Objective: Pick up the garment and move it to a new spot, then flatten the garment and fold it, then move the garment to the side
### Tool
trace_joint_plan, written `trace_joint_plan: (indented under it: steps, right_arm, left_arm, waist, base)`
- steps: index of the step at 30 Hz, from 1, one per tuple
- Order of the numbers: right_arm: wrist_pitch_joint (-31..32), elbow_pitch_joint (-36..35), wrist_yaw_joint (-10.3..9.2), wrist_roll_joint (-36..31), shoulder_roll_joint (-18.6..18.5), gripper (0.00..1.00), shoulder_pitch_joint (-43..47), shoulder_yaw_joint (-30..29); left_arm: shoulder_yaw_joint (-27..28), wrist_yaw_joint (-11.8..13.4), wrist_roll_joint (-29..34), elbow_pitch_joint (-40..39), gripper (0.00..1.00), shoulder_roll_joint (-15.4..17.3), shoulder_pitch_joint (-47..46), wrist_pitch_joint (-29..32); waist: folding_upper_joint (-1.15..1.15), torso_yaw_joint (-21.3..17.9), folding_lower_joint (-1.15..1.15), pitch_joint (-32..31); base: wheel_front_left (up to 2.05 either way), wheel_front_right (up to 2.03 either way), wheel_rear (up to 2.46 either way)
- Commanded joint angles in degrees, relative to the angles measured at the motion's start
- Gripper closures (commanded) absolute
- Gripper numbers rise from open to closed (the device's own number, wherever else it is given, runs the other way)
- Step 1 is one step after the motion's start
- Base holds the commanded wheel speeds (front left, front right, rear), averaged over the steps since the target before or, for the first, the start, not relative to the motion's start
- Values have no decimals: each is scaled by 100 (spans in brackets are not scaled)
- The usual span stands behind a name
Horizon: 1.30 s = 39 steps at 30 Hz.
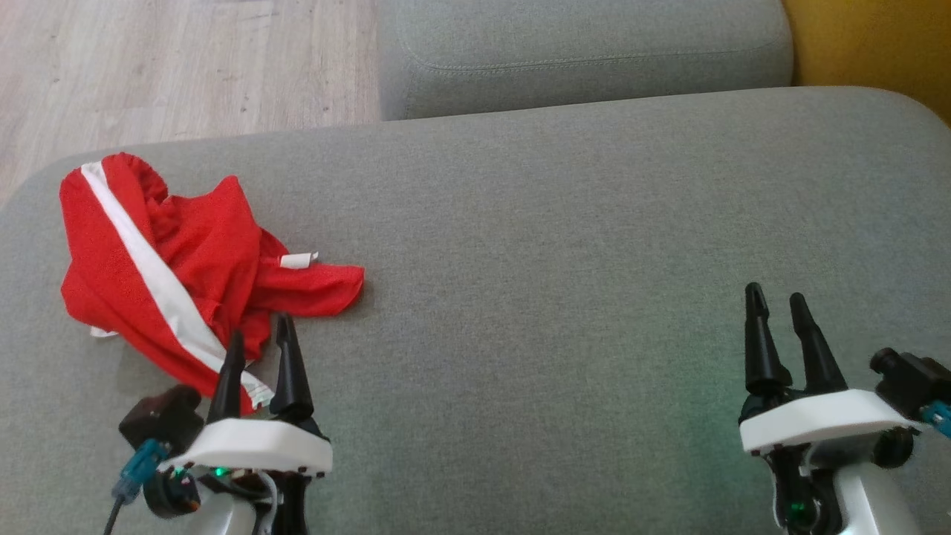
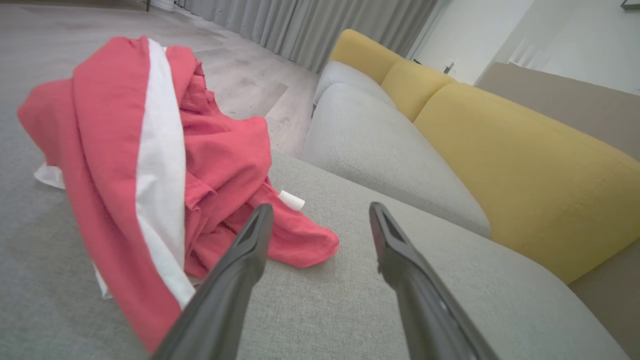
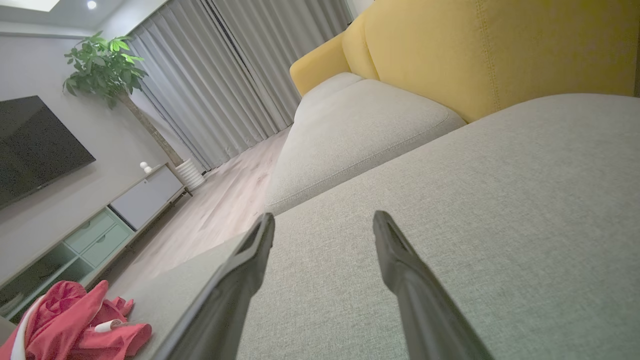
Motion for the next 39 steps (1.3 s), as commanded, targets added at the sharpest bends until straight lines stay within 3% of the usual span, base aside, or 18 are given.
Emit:
trace_joint_plan:
  steps: [1, 7, 17, 30, 35, 39]
  right_arm:
    - [-88, -198, -2, -264, -37, 0, -319, 129]
    - [-189, -223, -3, -742, -39, 0, -330, 189]
    - [-358, -208, -3, -1586, -43, 0, -369, 309]
    - [-594, -205, -3, -2790, -47, 0, -430, 464]
    - [-662, -285, -4, -2669, -49, 0, -418, 532]
    - [-729, -419, -4, -2089, -50, 0, -368, 616]
  left_arm:
    - [23, 121, 188, -274, 0, 123, -314, -79]
    - [-211, 391, 506, -362, 0, 273, -375, -180]
    - [-601, 401, 1035, -238, 0, 377, -447, -348]
    - [-1223, 766, 2205, -101, 0, 594, -627, -584]
    - [-1209, 832, 2199, -260, 0, 523, -605, -651]
    - [-833, 651, 1924, -502, 0, 310, -439, -718]
  waist:
    - [0, -6, 0, 0]
    - [0, -16, 0, -1]
    - [0, -28, 0, 14]
    - [0, -35, 0, 24]
    - [0, -30, 0, 27]
    - [0, -23, 0, 20]
  base:
    - [0, 0, 0]
    - [0, 0, 0]
    - [0, 0, 0]
    - [0, 0, 0]
    - [0, 0, 0]
    - [0, 0, 0]
